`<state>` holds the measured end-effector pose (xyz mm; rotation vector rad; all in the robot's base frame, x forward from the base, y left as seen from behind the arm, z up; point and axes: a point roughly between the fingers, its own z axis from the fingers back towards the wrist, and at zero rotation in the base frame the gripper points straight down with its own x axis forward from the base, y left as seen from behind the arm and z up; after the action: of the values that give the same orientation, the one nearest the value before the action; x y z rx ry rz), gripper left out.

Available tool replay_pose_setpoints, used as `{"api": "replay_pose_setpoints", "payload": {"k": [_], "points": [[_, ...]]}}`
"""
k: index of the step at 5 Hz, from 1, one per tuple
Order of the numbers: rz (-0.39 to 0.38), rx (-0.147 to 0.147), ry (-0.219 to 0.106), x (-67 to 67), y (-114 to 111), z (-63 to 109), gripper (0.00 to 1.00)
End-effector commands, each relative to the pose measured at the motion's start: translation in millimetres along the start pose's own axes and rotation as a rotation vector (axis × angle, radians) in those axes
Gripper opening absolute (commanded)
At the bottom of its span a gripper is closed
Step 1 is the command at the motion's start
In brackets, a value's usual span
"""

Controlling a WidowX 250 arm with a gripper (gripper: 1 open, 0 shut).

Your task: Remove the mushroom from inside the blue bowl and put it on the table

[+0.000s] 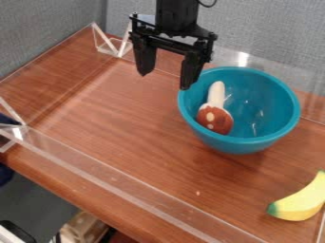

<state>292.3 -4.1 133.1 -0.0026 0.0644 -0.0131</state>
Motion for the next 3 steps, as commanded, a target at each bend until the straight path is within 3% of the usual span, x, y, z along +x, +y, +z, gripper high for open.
{"api": "replay_pose_setpoints", "payload": {"k": [1,3], "points": [[0.006,-0.001,0.013,0.2,-0.8,-5.2,1.00],[0.027,0.009,-0.008,22.7,-30.0,-24.0,1.00]]}}
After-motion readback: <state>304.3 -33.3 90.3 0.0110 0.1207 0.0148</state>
